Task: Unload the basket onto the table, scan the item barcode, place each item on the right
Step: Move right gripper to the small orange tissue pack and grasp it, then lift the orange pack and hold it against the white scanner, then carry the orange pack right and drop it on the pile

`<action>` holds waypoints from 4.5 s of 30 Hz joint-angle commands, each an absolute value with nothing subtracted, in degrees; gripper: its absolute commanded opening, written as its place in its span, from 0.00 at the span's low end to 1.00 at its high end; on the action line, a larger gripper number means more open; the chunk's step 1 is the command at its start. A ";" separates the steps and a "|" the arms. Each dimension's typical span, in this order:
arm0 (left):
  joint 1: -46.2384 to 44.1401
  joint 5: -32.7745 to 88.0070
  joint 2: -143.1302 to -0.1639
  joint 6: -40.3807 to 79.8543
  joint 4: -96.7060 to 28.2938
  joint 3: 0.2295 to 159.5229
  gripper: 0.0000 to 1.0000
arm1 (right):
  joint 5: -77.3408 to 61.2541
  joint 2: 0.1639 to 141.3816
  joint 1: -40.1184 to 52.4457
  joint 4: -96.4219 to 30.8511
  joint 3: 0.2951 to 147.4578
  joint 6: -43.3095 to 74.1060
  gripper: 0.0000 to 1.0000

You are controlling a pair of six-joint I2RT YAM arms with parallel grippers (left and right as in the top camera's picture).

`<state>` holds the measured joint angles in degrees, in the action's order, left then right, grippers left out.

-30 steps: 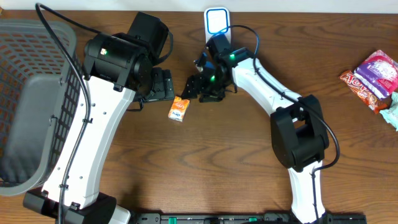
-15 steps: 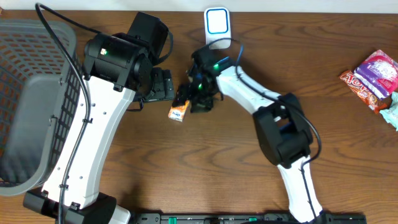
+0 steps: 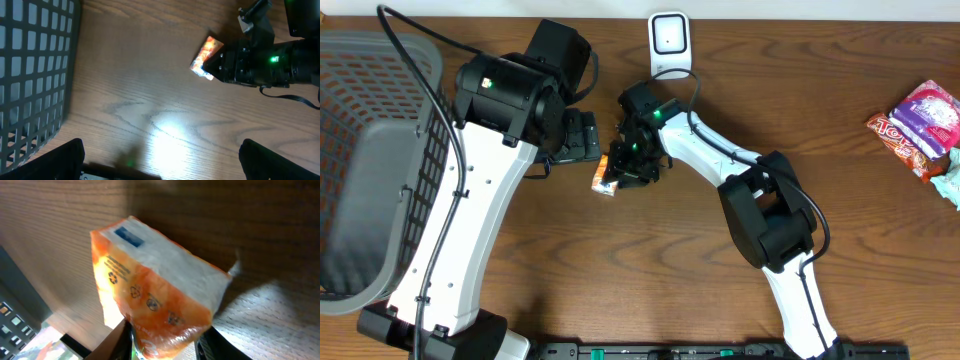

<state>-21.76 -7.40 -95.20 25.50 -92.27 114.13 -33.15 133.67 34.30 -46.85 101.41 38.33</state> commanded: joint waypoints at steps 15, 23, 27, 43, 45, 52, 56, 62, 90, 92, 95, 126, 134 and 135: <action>-21.61 -7.49 -95.20 25.74 -95.11 114.61 0.98 | -57.41 135.39 31.79 -56.97 101.21 5.08 0.01; -21.61 -7.49 -95.20 25.74 -95.11 114.61 0.98 | -65.78 135.39 24.99 -75.46 101.21 -25.43 0.01; -21.61 -7.49 -95.20 25.74 -95.11 114.61 0.98 | -59.09 135.39 22.70 -87.53 101.21 -38.59 0.01; -21.61 -7.49 -95.20 25.74 -95.11 114.61 0.98 | -41.63 135.39 21.06 -79.72 102.76 -10.98 0.01; -21.61 -7.49 -95.20 25.74 -95.11 114.61 0.98 | -26.61 135.37 20.97 -78.83 106.02 0.54 0.01; -21.61 -7.49 -95.20 25.74 -95.11 114.61 0.98 | -10.13 135.33 20.97 -80.51 124.25 5.65 0.01; -21.61 -7.49 -95.20 25.74 -95.11 114.61 0.98 | 1.89 135.33 20.99 -76.97 133.82 7.27 0.01; -21.61 -7.49 -95.20 25.74 -95.11 114.61 0.98 | 19.33 135.39 21.58 -62.83 136.55 2.98 0.01; -21.61 -7.49 -95.20 25.74 -95.11 114.61 0.98 | 30.09 136.14 22.92 -28.91 122.63 -7.70 0.01; -21.61 -7.49 -95.20 25.74 -95.11 114.61 0.98 | 31.62 135.61 21.12 -31.59 122.67 -4.21 0.01; -21.61 -7.49 -95.20 25.74 -95.11 114.61 0.98 | 31.59 134.78 17.30 -37.28 122.67 -0.23 0.01; -21.61 -7.49 -95.20 25.74 -95.11 114.61 0.98 | 14.41 133.51 -19.92 -48.84 114.58 6.37 0.40; -21.61 -7.49 -95.20 25.74 -95.11 114.61 0.98 | 14.46 131.02 -21.06 -50.19 114.02 5.50 0.82; -21.61 -7.49 -95.20 25.74 -95.11 114.61 0.98 | 14.46 130.17 -21.06 -50.39 114.04 5.52 0.84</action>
<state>-21.76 -7.40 -95.20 25.50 -92.29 114.13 14.48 135.00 -21.10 -50.11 114.13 5.65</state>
